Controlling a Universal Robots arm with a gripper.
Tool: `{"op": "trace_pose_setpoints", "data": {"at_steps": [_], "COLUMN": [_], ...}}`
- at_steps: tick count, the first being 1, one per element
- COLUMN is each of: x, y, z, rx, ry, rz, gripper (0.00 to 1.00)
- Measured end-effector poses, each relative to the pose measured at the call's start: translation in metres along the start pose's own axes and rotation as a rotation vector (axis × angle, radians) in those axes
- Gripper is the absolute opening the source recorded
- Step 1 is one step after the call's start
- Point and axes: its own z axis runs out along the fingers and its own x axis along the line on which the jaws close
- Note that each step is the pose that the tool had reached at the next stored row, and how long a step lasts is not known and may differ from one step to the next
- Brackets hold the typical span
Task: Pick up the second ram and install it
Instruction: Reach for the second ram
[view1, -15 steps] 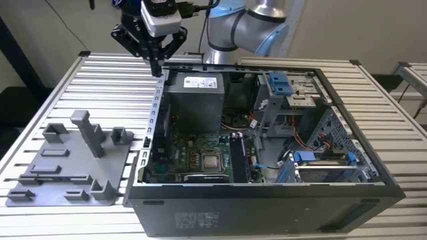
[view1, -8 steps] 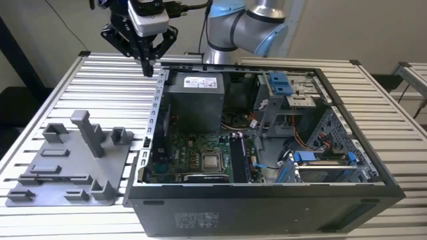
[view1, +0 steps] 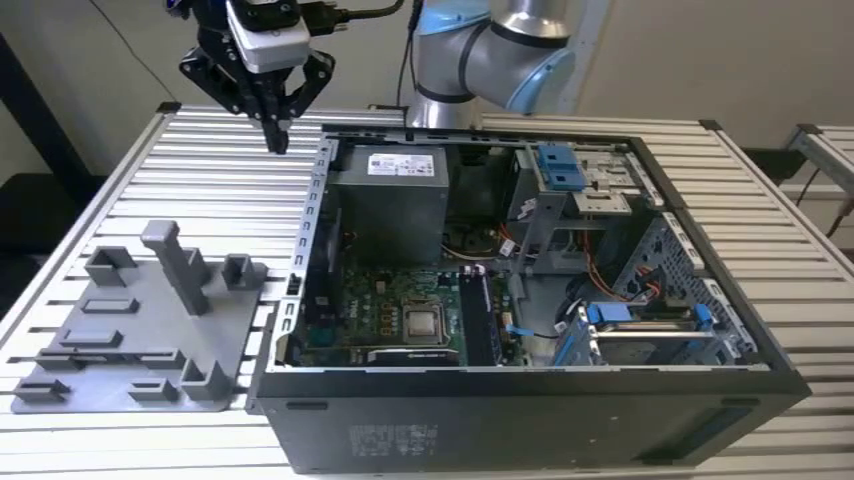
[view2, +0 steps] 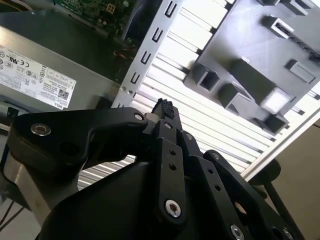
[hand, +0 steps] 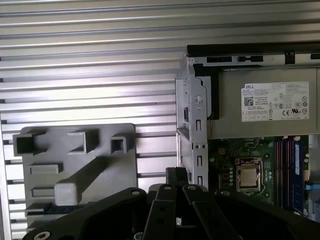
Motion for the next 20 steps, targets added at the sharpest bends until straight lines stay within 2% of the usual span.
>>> {"op": "trace_pose_setpoints", "data": {"at_steps": [20], "x": [0.0469], "y": [-0.0032], "z": [-0.0008], "rx": [0.0001], "ry": [0.0020], "rz": [0.000], "gripper": [0.11]}}
